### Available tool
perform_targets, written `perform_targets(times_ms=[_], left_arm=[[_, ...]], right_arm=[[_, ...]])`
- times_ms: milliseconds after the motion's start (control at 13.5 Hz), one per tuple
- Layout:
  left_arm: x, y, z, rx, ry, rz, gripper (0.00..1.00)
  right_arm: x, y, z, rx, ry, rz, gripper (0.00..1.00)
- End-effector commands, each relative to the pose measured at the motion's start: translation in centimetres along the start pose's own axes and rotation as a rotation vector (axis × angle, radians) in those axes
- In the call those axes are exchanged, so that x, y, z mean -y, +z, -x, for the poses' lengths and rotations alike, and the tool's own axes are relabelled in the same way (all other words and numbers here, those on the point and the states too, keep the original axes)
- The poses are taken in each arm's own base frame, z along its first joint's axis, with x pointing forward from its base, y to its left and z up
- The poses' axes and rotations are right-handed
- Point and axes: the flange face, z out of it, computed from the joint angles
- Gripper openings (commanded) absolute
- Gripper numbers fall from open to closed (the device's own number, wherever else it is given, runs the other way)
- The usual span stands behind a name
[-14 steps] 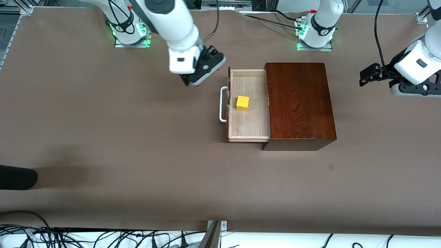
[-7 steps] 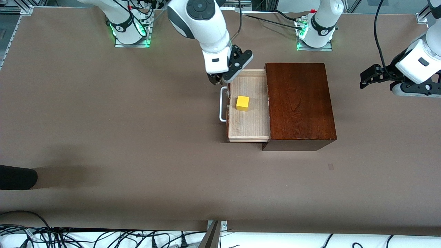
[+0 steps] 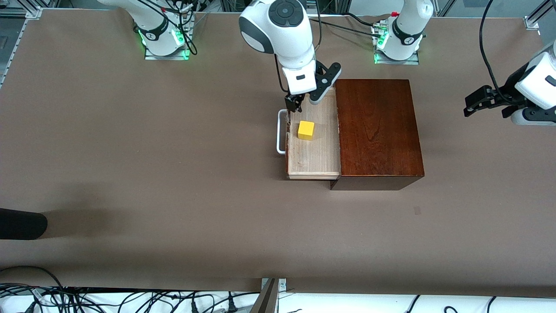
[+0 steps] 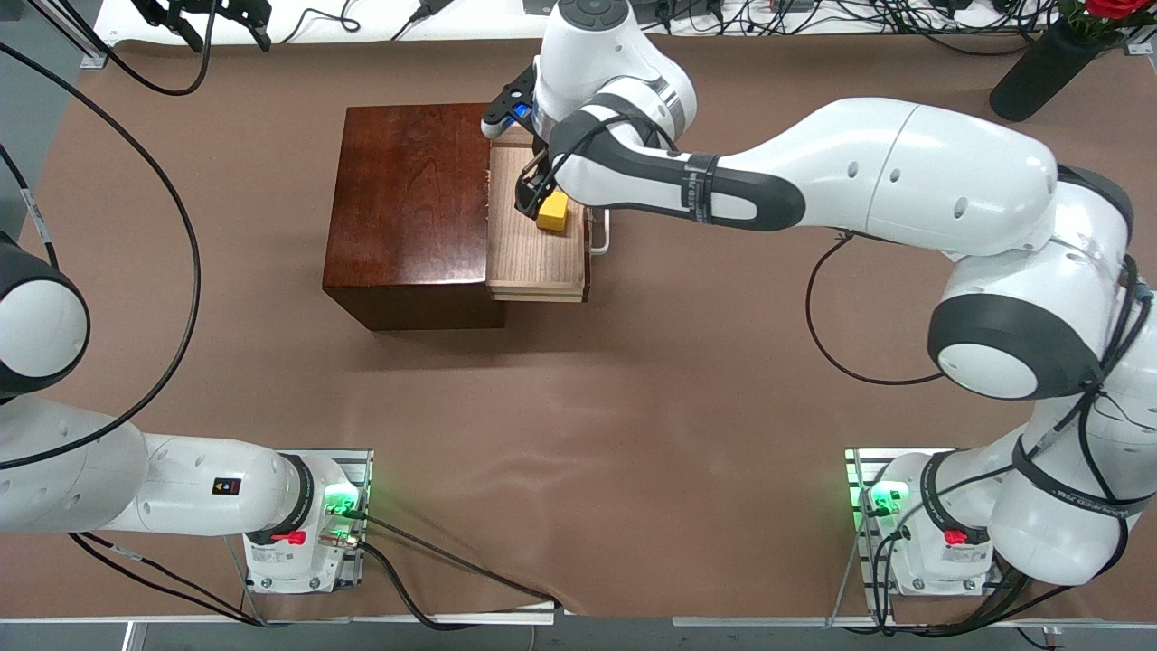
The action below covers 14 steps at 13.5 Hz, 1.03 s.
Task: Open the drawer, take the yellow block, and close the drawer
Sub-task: 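Lower the right gripper into the drawer and grasp the yellow cube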
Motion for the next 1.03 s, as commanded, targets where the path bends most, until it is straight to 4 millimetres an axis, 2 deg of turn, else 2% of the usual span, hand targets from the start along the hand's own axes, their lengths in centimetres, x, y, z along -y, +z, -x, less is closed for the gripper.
perform_targets(times_ms=[0, 517, 961], left_arm=[[-0.8, 0.2, -1.2, -0.004, 0.012, 0.03, 1.0], [-2.4, 0.2, -1.7, -0.033, -0.005, 0.042, 1.0], [-2.6, 0.3, -1.6, -0.029, 0.001, 0.032, 1.0]], right_arm=[[-0.2, 0.8, -0.8, 0.002, -0.101, 0.03, 1.0], [-1.6, 6.0, -1.2, 0.002, -0.225, 0.072, 1.0], [-3.2, 9.1, -1.5, -0.035, -0.286, 0.1, 1.0]])
